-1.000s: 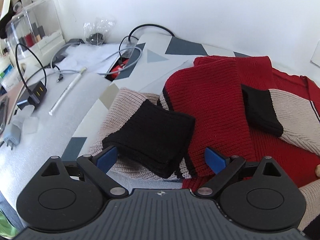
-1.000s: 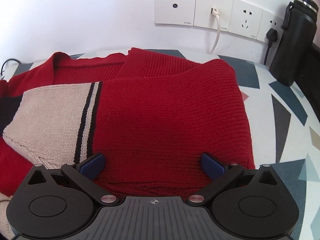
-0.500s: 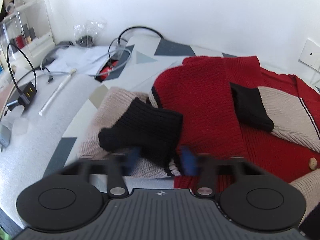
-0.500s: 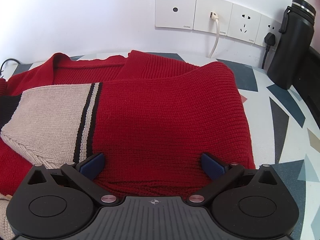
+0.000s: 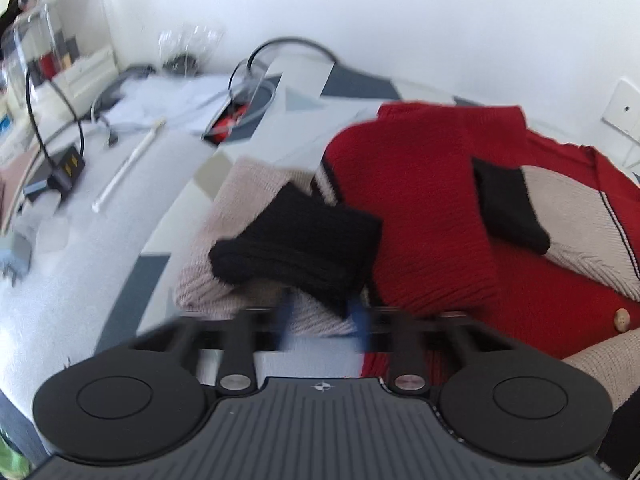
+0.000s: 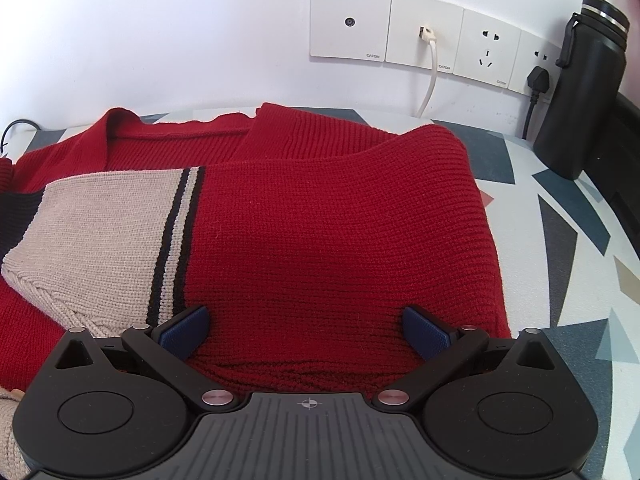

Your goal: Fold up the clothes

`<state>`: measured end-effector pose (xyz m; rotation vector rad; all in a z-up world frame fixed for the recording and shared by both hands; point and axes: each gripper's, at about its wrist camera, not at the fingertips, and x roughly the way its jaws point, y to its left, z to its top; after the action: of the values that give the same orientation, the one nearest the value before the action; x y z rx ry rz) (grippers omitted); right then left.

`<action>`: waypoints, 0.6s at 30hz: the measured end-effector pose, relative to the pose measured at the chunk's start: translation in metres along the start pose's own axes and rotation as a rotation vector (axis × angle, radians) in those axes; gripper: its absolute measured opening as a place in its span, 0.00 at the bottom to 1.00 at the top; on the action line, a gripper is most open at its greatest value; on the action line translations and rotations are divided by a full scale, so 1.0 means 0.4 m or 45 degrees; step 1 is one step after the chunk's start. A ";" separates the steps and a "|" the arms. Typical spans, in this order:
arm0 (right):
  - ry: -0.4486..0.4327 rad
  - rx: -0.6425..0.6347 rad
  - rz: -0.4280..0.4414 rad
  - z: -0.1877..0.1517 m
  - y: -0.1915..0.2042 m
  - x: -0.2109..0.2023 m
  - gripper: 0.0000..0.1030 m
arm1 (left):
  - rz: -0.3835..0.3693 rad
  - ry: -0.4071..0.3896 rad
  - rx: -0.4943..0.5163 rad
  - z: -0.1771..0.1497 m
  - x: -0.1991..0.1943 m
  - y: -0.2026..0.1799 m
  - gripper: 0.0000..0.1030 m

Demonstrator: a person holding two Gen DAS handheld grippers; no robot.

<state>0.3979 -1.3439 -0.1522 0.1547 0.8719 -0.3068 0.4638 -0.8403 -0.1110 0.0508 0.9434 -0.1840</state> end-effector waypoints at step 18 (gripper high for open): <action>-0.016 0.004 -0.003 -0.002 0.001 -0.004 0.99 | -0.308 0.020 -0.817 -0.001 0.067 0.155 0.11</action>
<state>0.3967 -1.3431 -0.1515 0.1542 0.8597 -0.3112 0.4901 -0.7828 -0.1352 -0.6557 0.9864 -0.0970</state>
